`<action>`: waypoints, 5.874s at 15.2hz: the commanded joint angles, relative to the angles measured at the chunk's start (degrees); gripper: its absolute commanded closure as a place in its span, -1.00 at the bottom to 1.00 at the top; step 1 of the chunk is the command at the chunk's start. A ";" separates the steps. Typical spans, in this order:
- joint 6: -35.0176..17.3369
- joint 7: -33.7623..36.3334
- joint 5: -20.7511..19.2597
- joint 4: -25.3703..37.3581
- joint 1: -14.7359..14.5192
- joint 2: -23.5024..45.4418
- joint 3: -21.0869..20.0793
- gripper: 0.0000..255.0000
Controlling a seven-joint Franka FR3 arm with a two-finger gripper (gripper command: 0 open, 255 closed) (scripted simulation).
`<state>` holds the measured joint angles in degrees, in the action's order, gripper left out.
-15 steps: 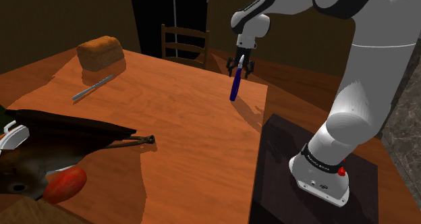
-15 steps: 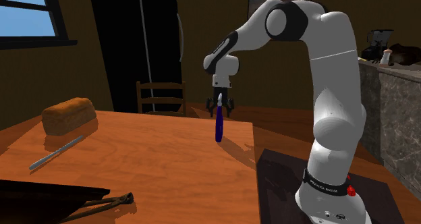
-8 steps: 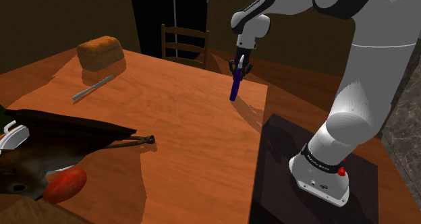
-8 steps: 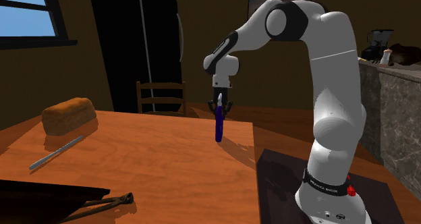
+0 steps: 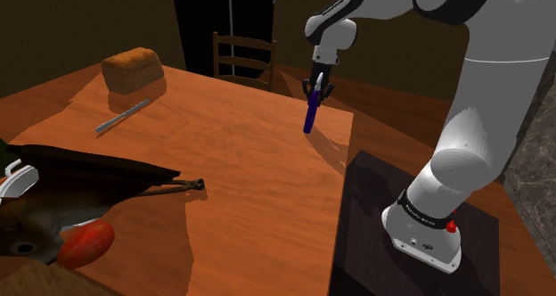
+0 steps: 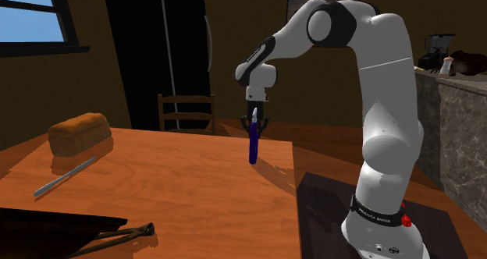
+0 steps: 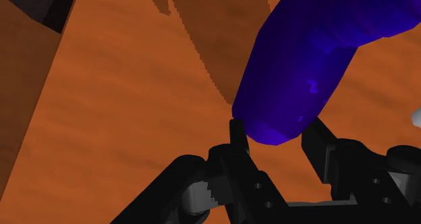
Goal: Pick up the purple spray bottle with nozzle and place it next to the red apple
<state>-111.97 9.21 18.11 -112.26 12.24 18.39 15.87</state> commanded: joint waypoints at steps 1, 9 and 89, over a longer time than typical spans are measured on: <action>0.64 0.22 -0.18 0.15 -0.06 -0.41 0.03 1.00; 5.60 1.93 -1.61 2.24 -0.25 -3.65 0.46 1.00; 24.66 48.16 2.25 10.73 -19.03 -27.08 -19.84 1.00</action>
<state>-86.54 56.01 20.08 -101.12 -6.16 -8.52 -3.14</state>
